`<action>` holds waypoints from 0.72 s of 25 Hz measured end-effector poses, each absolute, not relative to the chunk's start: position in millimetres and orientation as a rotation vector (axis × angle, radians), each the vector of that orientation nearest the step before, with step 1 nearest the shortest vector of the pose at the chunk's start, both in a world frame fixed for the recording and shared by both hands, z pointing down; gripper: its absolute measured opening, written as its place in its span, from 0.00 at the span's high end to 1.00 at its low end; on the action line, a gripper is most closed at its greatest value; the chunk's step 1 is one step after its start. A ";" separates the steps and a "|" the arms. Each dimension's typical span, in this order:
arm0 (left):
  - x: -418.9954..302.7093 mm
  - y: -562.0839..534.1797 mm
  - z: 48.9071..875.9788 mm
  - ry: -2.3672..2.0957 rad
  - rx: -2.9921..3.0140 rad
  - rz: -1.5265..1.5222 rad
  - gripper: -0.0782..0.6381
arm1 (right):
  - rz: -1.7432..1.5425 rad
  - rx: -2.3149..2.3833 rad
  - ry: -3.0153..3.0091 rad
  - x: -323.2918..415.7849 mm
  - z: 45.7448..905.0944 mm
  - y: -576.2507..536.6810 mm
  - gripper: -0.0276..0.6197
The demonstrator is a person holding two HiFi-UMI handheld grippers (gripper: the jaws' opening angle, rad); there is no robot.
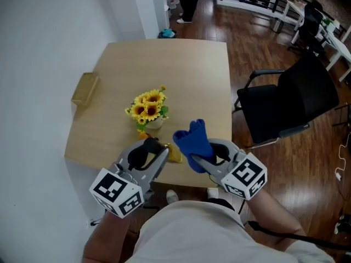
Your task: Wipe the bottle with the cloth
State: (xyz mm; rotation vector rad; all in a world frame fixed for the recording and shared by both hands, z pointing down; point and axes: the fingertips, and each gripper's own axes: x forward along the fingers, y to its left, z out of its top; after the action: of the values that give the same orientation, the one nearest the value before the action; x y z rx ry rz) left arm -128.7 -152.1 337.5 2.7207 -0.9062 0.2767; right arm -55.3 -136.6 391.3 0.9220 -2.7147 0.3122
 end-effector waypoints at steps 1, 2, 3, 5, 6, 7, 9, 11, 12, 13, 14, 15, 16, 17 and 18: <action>-130.0 -154.6 338.8 -0.904 2.719 0.275 0.68 | 0.267 0.940 -2.751 -62.9 373.0 -132.5 0.73; -131.3 -156.6 339.0 -0.902 2.718 0.269 0.68 | 0.240 0.953 -2.779 -70.7 360.8 -128.9 0.73; -132.1 -158.3 338.4 -0.899 2.717 0.261 0.68 | 0.233 0.967 -2.797 -77.4 355.8 -126.6 0.73; -131.4 -160.1 335.8 -0.881 2.721 0.246 0.68 | 0.281 1.005 -2.797 -84.3 365.3 -126.0 0.73; -129.8 -160.3 334.2 -0.866 2.727 0.243 0.68 | 0.328 1.029 -2.786 -83.9 376.3 -126.6 0.73; -128.2 -160.1 332.3 -0.850 2.737 0.244 0.68 | 0.382 1.054 -2.771 -81.4 389.5 -127.1 0.73; -126.3 -159.1 327.9 -0.823 2.756 0.248 0.68 | 0.479 1.092 -2.719 -73.3 420.6 -126.3 0.73; -124.5 -158.9 323.9 -0.798 2.766 0.241 0.68 | 0.562 1.114 -2.653 -62.9 453.4 -122.3 0.73; -123.3 -159.8 322.7 -0.788 2.767 0.234 0.68 | 0.598 1.119 -2.620 -57.6 468.5 -120.3 0.73; -122.1 -161.5 322.2 -0.779 2.763 0.226 0.68 | 0.625 1.122 -2.590 -52.5 481.9 -118.6 0.73; -120.9 -163.9 322.3 -0.773 2.757 0.216 0.68 | 0.648 1.125 -2.564 -47.5 493.5 -117.1 0.73; -119.5 -166.5 323.0 -0.769 2.749 0.209 0.68 | 0.668 1.128 -2.540 -42.3 503.7 -115.5 0.73; -117.9 -169.1 324.4 -0.771 2.744 0.205 0.68 | 0.684 1.131 -2.513 -36.6 513.0 -113.3 0.73; -115.9 -171.9 326.4 -0.778 2.742 0.208 0.68 | 0.693 1.134 -2.485 -30.4 521.1 -110.5 0.73; -113.7 -175.0 328.8 -0.792 2.742 0.215 0.68 | 0.694 1.133 -2.461 -24.2 526.7 -107.6 0.73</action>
State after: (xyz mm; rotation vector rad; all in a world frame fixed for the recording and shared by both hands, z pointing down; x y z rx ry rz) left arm -113.7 -175.0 328.8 2.7424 -0.7923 0.2149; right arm -24.2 -107.6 526.7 1.1335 -2.4608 0.6942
